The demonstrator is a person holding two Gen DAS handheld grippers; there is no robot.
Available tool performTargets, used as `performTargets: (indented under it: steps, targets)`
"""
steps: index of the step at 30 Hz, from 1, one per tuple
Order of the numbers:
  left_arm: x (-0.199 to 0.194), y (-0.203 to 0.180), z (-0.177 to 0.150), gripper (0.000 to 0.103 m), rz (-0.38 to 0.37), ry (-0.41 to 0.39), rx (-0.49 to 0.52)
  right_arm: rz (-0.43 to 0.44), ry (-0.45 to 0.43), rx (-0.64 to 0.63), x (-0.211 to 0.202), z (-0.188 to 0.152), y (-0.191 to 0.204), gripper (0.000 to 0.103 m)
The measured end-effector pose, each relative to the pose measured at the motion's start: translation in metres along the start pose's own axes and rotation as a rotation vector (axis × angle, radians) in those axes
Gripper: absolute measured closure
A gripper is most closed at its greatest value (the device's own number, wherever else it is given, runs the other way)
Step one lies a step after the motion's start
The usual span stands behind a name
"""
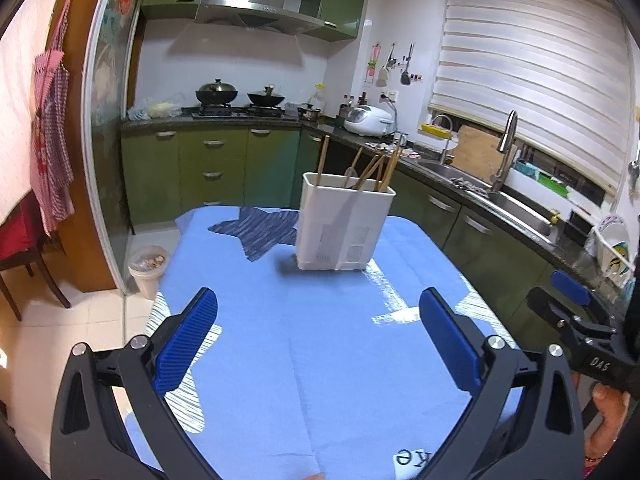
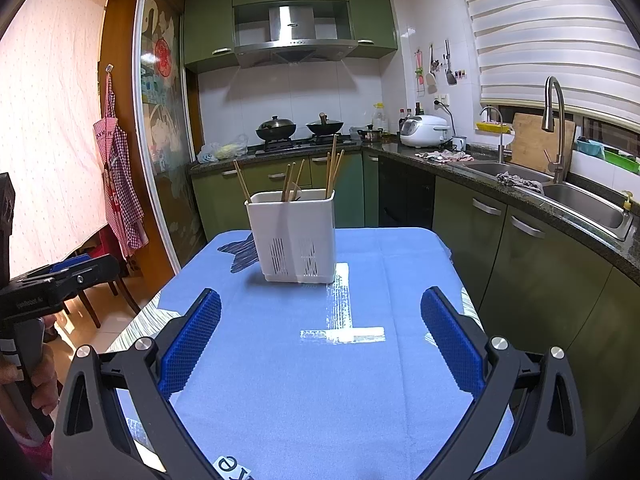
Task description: Organize utensils
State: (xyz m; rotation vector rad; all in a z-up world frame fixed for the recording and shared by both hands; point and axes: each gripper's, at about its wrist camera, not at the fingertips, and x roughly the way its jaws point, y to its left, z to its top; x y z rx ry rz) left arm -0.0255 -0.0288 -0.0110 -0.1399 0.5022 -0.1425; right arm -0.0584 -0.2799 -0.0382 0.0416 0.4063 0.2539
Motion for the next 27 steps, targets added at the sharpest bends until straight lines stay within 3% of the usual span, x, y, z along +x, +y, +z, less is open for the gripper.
performTargets:
  steps: [9,15,17,19,27]
  targets:
    - [0.006,-0.003,-0.001,0.007,-0.014,0.022,0.022,0.001,0.008,0.002,0.004,-0.003,-0.003,0.005]
    - [0.002,-0.006,-0.003,0.010,-0.021,-0.044,0.049,0.002,0.017,0.004,0.008,-0.005,-0.005,0.004]
    - [0.002,-0.007,-0.004,0.011,0.008,-0.060,0.063,0.004,0.019,0.005,0.009,-0.006,-0.006,0.004]
    - [0.007,-0.008,-0.003,0.011,0.052,-0.046,0.075,0.003,0.020,0.006,0.010,-0.006,-0.006,0.004]
    - [0.034,-0.002,-0.007,0.007,0.112,0.053,0.080,-0.009,0.053,0.011,0.025,-0.010,-0.013,0.004]
